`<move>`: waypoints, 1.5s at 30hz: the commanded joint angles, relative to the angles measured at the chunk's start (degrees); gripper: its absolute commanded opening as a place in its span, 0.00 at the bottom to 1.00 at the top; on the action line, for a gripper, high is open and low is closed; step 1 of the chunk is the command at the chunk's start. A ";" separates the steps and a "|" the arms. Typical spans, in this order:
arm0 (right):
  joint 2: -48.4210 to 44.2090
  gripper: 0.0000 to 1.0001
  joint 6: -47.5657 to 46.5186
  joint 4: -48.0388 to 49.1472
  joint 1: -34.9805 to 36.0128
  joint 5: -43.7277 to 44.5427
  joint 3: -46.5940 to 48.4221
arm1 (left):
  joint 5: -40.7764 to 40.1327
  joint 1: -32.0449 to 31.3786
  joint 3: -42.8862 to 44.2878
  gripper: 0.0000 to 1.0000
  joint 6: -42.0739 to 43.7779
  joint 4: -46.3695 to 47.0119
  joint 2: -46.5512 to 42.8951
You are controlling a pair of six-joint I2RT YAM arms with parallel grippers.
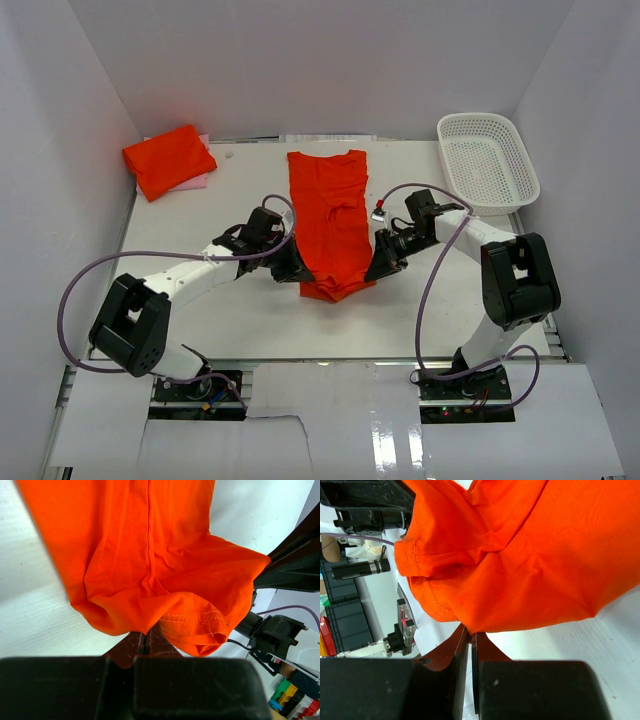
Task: Fold and stack the t-shirts
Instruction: Fold the folded rectangular tshirt in 1/3 of the way
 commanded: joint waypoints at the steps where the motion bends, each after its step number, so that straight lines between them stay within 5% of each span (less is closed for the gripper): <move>1: 1.29 0.08 -0.49 -0.58 -0.93 -0.74 3.66 | 0.66 0.78 3.08 0.00 2.07 -0.80 0.09; 45: 14.38 0.08 0.04 -0.58 -4.70 0.14 22.02 | -1.09 7.99 24.79 0.00 11.30 -7.74 15.47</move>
